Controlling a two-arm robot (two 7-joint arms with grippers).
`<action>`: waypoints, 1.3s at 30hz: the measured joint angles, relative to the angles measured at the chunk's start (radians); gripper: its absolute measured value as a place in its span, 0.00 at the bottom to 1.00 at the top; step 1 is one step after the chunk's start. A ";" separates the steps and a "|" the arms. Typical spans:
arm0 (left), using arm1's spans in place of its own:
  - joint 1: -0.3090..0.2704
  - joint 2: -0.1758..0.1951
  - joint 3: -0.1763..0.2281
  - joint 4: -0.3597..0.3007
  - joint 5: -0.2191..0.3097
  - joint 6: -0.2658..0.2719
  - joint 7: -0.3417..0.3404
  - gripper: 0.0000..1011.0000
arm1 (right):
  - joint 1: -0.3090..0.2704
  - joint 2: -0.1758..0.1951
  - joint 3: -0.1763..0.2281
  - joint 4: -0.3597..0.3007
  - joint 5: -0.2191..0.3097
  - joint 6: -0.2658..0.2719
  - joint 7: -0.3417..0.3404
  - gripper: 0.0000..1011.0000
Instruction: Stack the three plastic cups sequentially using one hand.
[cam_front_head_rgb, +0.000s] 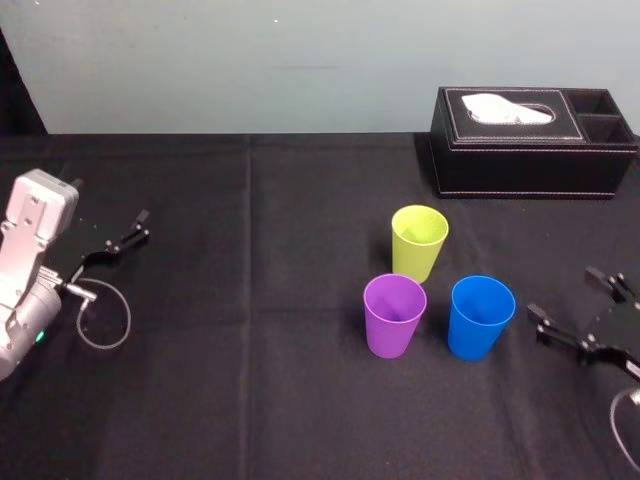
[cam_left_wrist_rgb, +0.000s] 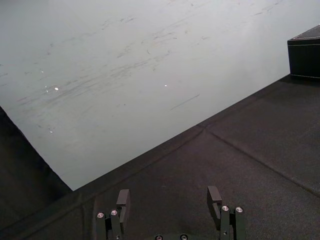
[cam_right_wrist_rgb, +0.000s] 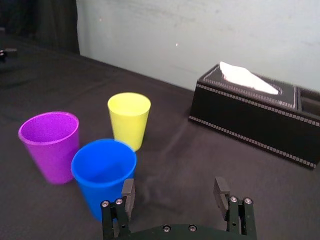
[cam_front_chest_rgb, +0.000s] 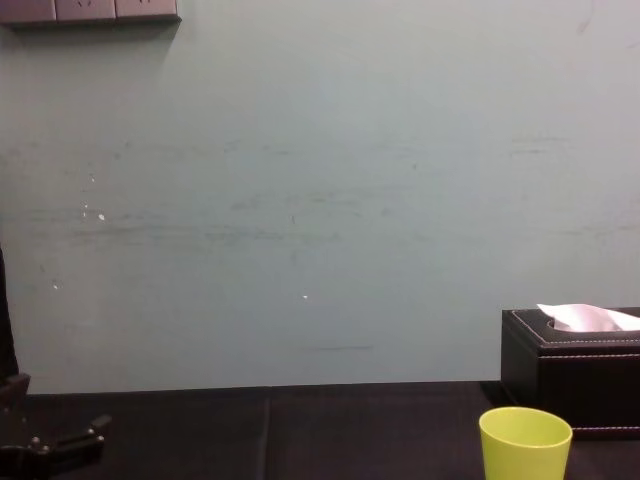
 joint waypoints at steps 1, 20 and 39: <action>0.000 0.000 0.000 0.000 0.000 0.000 0.000 1.00 | -0.009 0.002 0.005 -0.004 0.003 0.002 0.002 0.99; 0.000 0.000 0.000 0.000 0.000 0.000 0.000 1.00 | -0.077 -0.030 -0.004 -0.028 -0.008 0.000 0.089 0.99; 0.000 0.000 0.000 0.000 0.000 0.000 0.000 1.00 | 0.000 -0.133 -0.049 0.039 -0.078 -0.018 0.132 0.99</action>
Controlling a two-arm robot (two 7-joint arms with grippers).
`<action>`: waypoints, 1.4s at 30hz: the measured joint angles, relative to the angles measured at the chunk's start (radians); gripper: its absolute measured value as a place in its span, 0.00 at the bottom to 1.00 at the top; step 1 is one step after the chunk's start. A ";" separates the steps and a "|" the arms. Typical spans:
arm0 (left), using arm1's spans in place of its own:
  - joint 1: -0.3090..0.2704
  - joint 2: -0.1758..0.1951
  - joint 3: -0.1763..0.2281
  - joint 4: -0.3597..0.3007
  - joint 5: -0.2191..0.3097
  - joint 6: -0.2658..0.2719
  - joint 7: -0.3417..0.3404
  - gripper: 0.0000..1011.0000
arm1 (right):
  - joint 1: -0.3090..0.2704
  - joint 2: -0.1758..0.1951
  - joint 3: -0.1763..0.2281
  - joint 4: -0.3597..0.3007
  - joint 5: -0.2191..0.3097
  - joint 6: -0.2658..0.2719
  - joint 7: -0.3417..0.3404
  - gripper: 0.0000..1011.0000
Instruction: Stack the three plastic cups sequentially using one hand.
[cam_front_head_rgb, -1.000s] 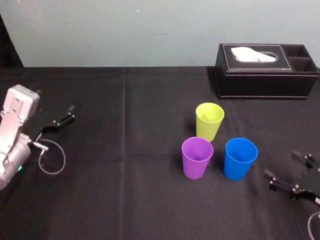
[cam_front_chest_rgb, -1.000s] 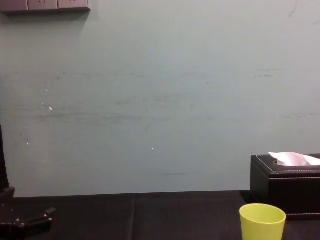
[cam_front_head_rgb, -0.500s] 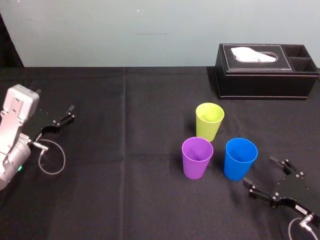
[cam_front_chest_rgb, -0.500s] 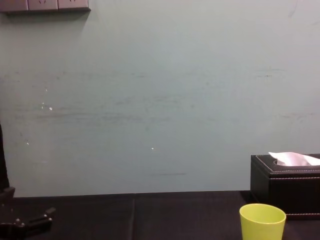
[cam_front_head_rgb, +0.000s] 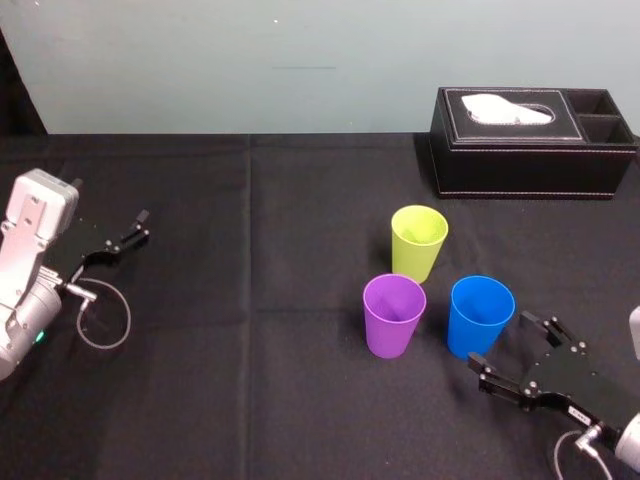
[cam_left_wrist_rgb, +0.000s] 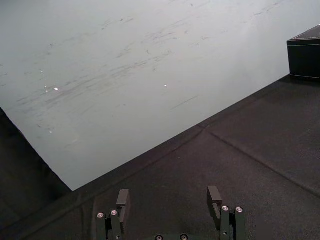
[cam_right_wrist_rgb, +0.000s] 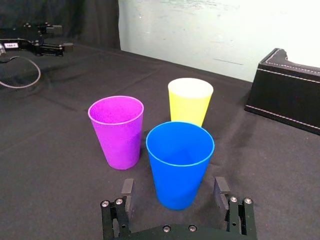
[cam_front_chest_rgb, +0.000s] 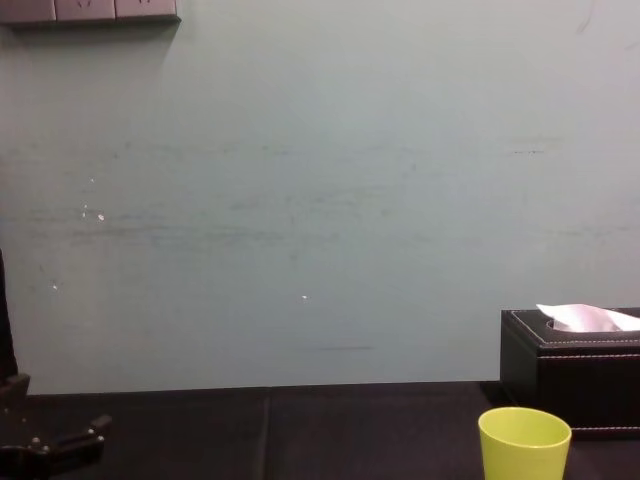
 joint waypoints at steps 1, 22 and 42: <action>0.000 0.000 0.000 0.000 0.000 0.000 0.000 1.00 | 0.002 -0.004 0.000 0.002 -0.001 0.000 0.001 0.99; 0.000 0.000 0.000 0.000 0.000 0.000 0.000 1.00 | 0.069 -0.109 -0.001 0.044 -0.064 0.027 -0.001 0.99; 0.000 0.000 0.000 0.000 0.000 0.000 0.000 1.00 | 0.136 -0.191 -0.013 0.101 -0.136 0.066 -0.002 0.99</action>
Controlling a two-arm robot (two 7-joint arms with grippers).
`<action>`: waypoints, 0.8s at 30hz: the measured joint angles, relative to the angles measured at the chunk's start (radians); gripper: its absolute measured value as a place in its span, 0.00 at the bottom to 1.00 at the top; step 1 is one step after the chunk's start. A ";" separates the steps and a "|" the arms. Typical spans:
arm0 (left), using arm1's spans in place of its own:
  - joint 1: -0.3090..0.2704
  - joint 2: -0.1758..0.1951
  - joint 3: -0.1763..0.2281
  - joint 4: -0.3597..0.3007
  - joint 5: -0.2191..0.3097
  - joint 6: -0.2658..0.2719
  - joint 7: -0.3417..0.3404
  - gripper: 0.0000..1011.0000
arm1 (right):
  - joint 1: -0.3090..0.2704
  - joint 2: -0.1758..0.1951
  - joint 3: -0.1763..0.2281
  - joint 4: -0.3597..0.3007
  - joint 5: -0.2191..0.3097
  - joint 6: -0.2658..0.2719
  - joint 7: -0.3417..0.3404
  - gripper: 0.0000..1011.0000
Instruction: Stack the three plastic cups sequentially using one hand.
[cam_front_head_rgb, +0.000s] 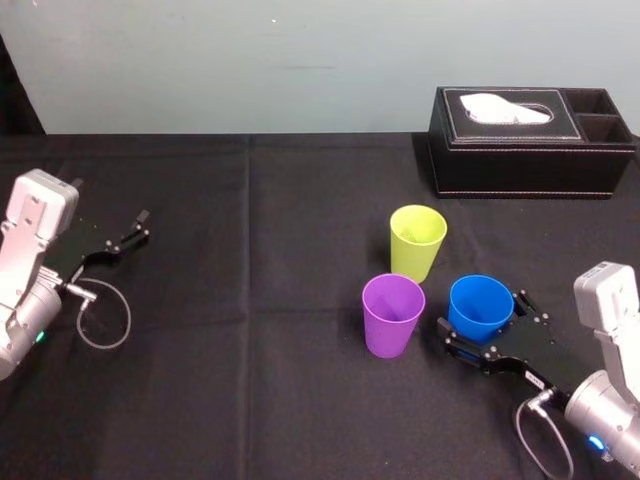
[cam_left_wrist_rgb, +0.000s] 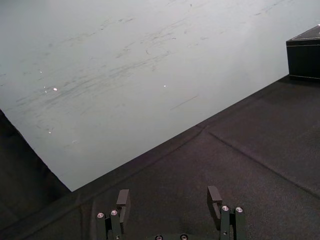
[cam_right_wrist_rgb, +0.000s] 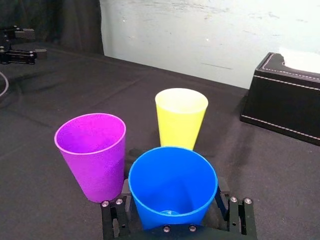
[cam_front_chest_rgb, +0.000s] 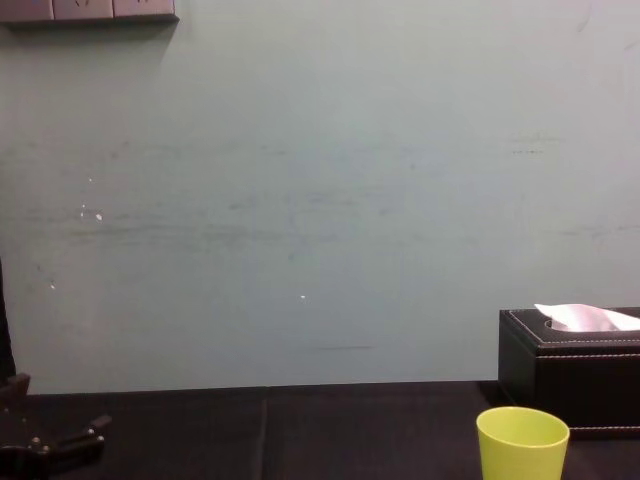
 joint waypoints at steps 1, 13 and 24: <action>0.000 0.000 0.000 0.000 0.000 0.000 0.000 1.00 | 0.003 -0.005 0.002 0.005 -0.003 0.002 0.001 0.99; 0.000 0.000 0.000 0.000 0.000 0.000 0.000 1.00 | 0.000 -0.001 0.001 0.002 -0.002 0.001 0.001 0.92; 0.000 0.000 0.000 0.000 0.000 0.000 0.000 1.00 | -0.001 0.001 0.001 -0.001 0.000 0.000 0.001 0.73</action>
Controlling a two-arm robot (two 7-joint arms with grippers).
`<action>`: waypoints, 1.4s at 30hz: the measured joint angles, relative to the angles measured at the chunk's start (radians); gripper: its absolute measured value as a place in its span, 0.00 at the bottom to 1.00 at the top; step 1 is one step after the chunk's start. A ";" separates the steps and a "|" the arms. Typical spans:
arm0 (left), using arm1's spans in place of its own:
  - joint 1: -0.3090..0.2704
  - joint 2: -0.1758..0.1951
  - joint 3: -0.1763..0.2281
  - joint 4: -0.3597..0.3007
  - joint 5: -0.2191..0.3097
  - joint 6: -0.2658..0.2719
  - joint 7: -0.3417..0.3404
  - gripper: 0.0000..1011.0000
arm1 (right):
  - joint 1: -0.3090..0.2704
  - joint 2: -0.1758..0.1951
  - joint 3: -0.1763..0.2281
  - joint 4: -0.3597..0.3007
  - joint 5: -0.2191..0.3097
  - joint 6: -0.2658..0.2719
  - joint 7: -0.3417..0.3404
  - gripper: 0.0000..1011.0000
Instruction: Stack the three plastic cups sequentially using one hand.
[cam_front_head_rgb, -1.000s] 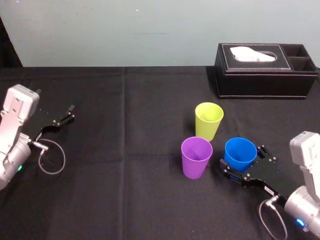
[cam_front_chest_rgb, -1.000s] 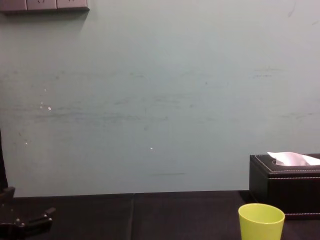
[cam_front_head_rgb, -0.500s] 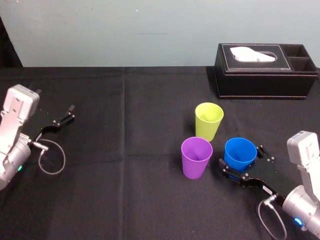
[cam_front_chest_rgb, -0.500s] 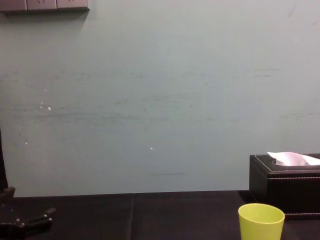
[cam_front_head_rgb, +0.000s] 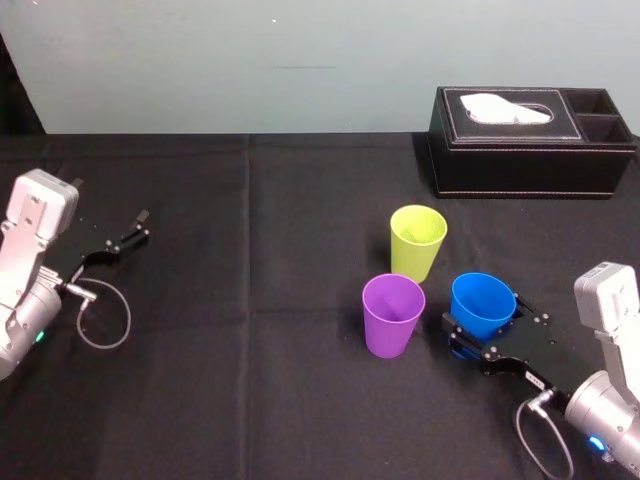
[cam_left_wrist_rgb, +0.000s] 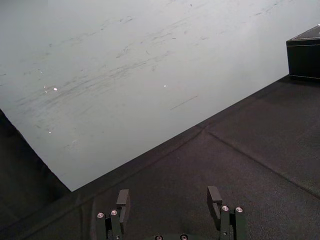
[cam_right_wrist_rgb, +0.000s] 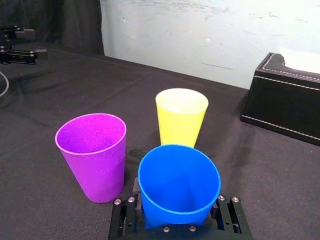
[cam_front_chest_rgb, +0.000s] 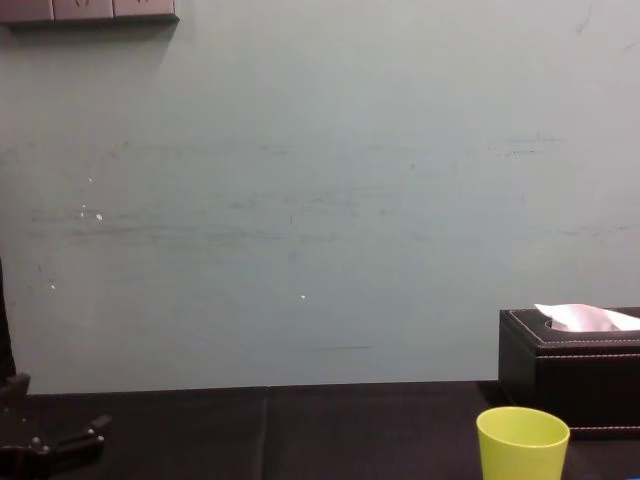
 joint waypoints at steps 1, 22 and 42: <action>0.000 0.000 0.000 0.000 0.000 0.000 0.000 1.00 | 0.000 0.000 0.000 0.000 0.000 0.000 0.000 0.72; 0.000 0.000 0.000 0.000 0.000 0.000 0.000 1.00 | 0.165 -0.013 0.035 -0.105 0.008 0.123 0.069 0.72; 0.000 0.000 0.000 0.000 0.000 0.000 0.000 1.00 | 0.380 -0.071 -0.069 0.084 -0.002 0.140 0.093 0.72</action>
